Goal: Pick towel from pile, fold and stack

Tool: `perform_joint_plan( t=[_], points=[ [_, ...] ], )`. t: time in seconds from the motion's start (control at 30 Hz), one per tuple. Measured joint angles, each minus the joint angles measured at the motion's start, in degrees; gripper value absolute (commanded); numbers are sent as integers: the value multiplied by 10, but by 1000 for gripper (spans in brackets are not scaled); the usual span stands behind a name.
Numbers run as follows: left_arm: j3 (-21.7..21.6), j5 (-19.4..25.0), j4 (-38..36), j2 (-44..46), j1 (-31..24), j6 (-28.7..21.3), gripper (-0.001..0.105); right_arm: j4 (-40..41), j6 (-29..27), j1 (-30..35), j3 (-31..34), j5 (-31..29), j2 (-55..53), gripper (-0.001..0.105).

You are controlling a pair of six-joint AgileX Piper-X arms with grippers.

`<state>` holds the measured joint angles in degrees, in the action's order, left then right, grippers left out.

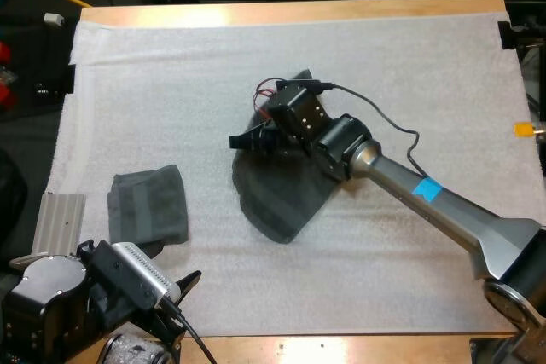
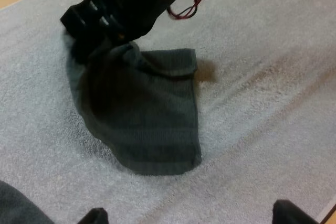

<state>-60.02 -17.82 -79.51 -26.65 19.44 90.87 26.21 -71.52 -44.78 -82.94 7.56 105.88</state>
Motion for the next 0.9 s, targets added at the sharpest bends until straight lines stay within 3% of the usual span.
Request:
perform_joint_plan(
  t=[0.1,0.13,0.17,0.5,0.9],
  points=[
    [0,0,0,0,0,0,59,-14,0,0,0,24,0,80],
    [0,0,0,0,0,0,59,-18,0,0,0,30,0,90],
    [0,0,0,0,0,0,59,-17,-1,0,0,35,0,91],
    [0,0,0,0,0,0,59,85,-36,0,0,73,-38,63],
    [0,0,0,0,0,0,59,285,-73,0,0,74,-73,63]
  ],
)
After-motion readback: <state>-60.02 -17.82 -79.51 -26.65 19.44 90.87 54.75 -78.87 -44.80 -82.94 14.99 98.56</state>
